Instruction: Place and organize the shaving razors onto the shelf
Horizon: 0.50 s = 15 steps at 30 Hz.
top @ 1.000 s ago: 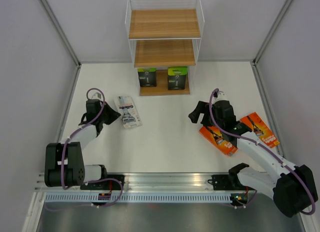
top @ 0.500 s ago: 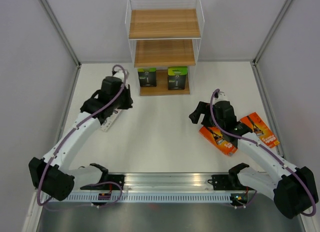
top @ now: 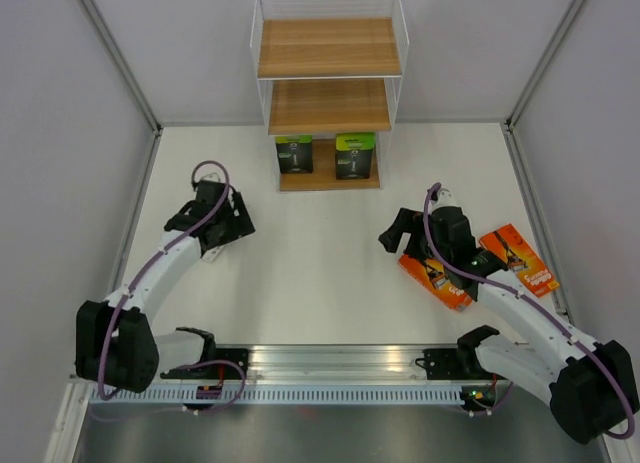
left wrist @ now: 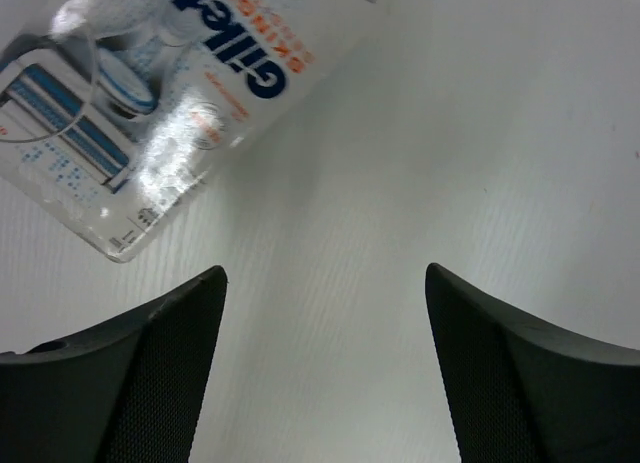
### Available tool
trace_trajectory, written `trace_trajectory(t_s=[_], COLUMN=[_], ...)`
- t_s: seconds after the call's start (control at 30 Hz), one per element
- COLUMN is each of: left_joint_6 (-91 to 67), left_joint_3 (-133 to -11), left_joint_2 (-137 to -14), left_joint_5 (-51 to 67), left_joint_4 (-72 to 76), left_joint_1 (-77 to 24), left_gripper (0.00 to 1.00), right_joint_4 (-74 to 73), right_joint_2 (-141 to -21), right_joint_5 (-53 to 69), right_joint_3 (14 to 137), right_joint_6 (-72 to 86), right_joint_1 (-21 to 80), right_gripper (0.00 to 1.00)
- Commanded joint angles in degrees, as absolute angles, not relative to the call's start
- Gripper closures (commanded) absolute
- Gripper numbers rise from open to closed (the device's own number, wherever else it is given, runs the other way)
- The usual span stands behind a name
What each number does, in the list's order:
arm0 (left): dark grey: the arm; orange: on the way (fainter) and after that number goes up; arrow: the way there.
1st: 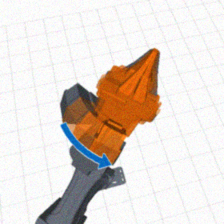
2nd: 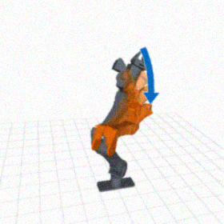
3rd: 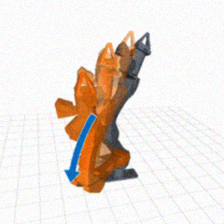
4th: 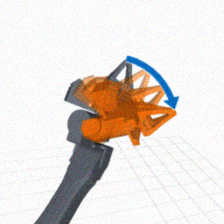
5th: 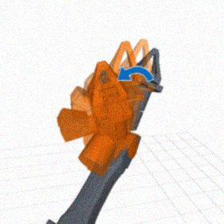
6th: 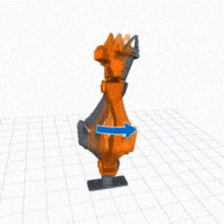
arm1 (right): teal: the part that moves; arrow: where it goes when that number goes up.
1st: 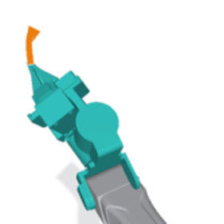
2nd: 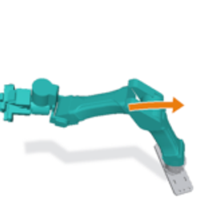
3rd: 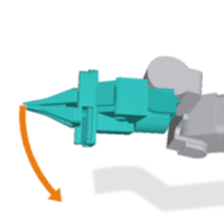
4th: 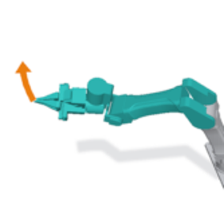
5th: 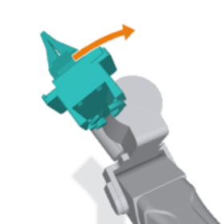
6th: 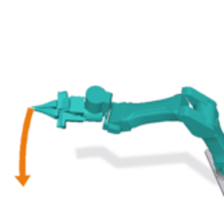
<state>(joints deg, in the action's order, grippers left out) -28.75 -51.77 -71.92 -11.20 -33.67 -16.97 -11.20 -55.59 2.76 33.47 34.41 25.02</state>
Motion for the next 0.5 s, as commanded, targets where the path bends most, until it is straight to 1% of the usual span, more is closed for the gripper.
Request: trace_trajectory(t_s=[0.0,0.03,0.07,0.1,0.13,0.17,0.23,0.43,0.47], left_joint_6=[-38.49,-40.58,-41.48,-42.53,-44.54,-45.6,-47.54,-47.81,-47.99], left_joint_3=[-44.67,-40.47,-38.43,-36.67,-33.0,-31.39,-27.97,-24.62,-23.91], left_joint_2=[-65.94,-65.05,-64.26,-63.2,-62.85,-62.49,-61.53,-61.79,-62.14], left_joint_5=[-4.77,-2.66,1.89,3.76,5.87,8.76,10.54,11.87,12.21], left_joint_4=[-22.46,-20.41,-18.04,-16.19,-12.34,-10.91,-7.84,-6.59,-4.59], left_joint_1=[-9.43,-4.79,-2.4,-0.2,5.04,7.01,11.22,17.74,18.36], left_gripper=[0.13,0.12,0.12,0.11,0.11,0.11,0.11,0.11,0.11], right_joint_4=[-9.67,-9.23,-8.53,-8.18,-8.0,-7.48,-7.21,-6.07,-5.98], right_joint_2=[-55.9,-56.07,-56.68,-57.04,-57.39,-58.26,-58.8,-59.94,-60.29], right_joint_5=[3.69,3.95,4.22,4.48,5.18,5.45,6.15,6.42,6.5], right_joint_3=[33.14,33.13,33.05,33.13,33.13,33.22,33.22,33.05,33.05], right_joint_6=[35.51,35.59,35.6,35.6,35.68,35.68,35.68,35.33,35.25], right_joint_1=[25.22,25.14,25.14,25.14,25.14,25.14,25.22,25.14,25.14], right_gripper=[0.02,0.02,0.02,0.02,0.02,0.02,0.02,0.02,0.02])
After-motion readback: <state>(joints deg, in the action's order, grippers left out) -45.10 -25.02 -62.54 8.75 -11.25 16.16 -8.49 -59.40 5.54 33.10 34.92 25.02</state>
